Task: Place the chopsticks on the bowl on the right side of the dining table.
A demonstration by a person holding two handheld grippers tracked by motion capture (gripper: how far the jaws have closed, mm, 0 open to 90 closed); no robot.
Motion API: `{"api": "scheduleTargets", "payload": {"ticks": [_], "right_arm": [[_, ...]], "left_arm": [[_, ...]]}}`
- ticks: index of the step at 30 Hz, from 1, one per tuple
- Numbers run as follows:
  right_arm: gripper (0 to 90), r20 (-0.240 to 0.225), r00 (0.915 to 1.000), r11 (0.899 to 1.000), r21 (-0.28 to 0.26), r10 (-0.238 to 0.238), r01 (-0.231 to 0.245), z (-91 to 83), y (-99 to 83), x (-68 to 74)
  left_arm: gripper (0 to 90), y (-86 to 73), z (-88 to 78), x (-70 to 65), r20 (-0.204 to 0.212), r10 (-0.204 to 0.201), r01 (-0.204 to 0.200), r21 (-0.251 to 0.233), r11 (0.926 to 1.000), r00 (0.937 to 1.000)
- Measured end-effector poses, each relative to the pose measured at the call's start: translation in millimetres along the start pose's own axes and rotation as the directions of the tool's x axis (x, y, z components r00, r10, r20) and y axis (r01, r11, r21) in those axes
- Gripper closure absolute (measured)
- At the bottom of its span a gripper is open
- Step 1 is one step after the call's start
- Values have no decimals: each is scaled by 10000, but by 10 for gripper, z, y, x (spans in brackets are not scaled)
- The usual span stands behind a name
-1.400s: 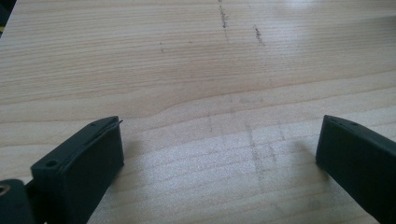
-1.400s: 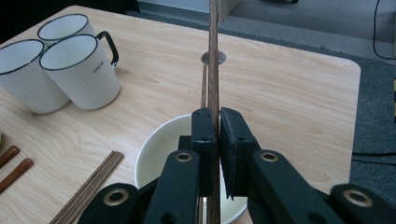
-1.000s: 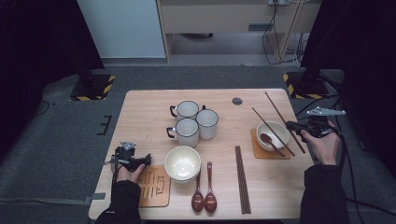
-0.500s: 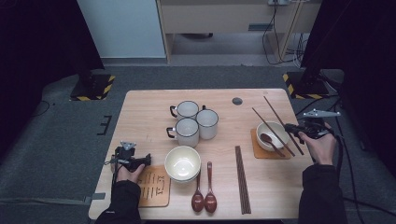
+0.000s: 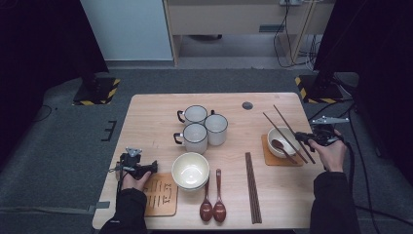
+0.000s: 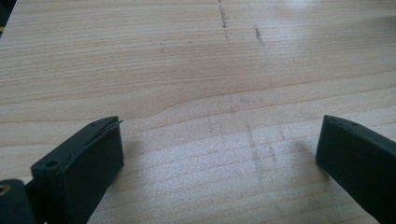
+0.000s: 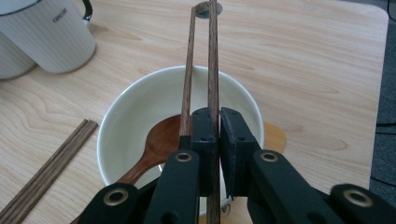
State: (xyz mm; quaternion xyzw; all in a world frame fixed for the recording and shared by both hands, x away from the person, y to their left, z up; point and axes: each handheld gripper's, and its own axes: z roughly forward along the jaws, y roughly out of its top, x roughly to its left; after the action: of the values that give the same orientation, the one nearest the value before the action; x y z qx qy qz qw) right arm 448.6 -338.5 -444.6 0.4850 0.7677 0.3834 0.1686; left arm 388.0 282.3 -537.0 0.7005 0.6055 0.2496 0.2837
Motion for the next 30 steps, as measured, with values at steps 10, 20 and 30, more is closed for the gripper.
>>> {"api": "scheduleTargets", "payload": {"ticks": [10,20,30], "right_arm": [[848,13,10000,9994,345,-45,45,93,-33,16],[848,27,10000,9984,555,-61,60,146,-53,25],[848,45,9999,9978,650,-105,102,177,-59,30]], "left_arm": [[0,0,-1,1,1,20,-20,17,10000,10000],[0,0,-1,2,1,24,-25,20,10000,10000],[0,0,-1,2,3,23,-23,19,10000,10000]]}}
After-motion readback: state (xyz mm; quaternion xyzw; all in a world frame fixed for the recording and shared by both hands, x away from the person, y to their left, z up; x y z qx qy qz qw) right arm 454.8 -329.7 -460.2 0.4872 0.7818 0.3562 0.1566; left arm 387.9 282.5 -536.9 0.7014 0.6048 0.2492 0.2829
